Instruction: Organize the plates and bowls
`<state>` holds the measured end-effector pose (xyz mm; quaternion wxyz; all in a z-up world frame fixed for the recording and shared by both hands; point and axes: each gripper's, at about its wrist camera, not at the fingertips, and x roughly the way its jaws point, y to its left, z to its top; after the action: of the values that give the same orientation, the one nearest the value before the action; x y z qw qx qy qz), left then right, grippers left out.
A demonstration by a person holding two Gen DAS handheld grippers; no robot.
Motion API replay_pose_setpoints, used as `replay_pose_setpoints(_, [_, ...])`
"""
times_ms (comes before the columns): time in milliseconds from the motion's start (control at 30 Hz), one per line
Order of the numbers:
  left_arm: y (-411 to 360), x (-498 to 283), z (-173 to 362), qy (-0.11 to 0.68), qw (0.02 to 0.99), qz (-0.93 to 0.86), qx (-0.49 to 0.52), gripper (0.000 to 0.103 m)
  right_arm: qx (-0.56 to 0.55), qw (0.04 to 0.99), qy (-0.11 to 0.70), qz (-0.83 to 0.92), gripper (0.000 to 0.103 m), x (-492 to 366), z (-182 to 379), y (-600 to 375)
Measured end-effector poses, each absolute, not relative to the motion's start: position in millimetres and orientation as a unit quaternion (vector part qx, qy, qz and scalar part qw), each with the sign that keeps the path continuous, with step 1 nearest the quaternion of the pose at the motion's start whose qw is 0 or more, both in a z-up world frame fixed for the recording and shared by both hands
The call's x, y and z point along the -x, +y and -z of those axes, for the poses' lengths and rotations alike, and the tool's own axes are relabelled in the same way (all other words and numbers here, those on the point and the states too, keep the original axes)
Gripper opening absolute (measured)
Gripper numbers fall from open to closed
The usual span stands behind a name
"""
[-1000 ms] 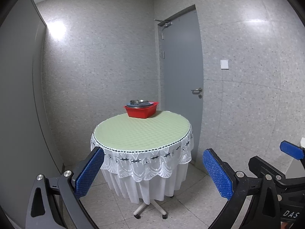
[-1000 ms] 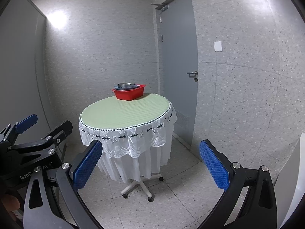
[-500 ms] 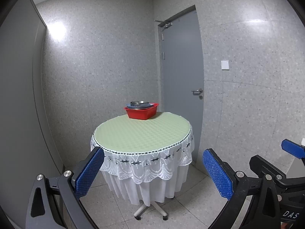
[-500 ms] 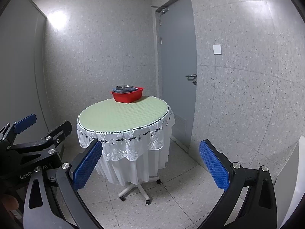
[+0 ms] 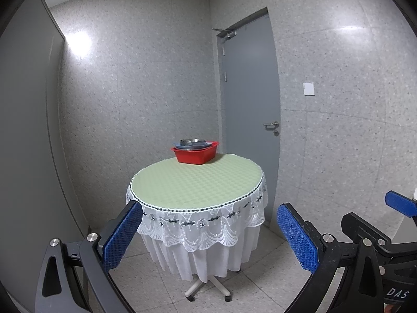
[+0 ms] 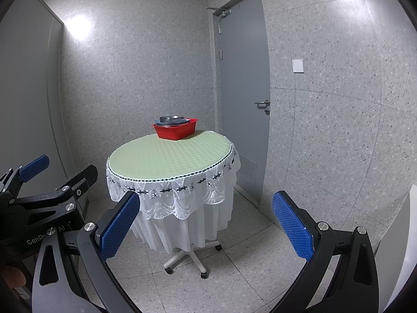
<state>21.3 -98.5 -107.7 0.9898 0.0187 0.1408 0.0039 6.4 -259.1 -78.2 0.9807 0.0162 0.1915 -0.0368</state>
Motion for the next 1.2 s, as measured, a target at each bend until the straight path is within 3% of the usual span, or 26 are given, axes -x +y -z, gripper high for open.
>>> replay_pose_setpoints(1200, [-96.7,-19.5,112.1,0.134,0.991,-0.007,-0.024,0.102,-0.02,0.981,0.191,0.032,0.103,-6.4,79.2,-259.4])
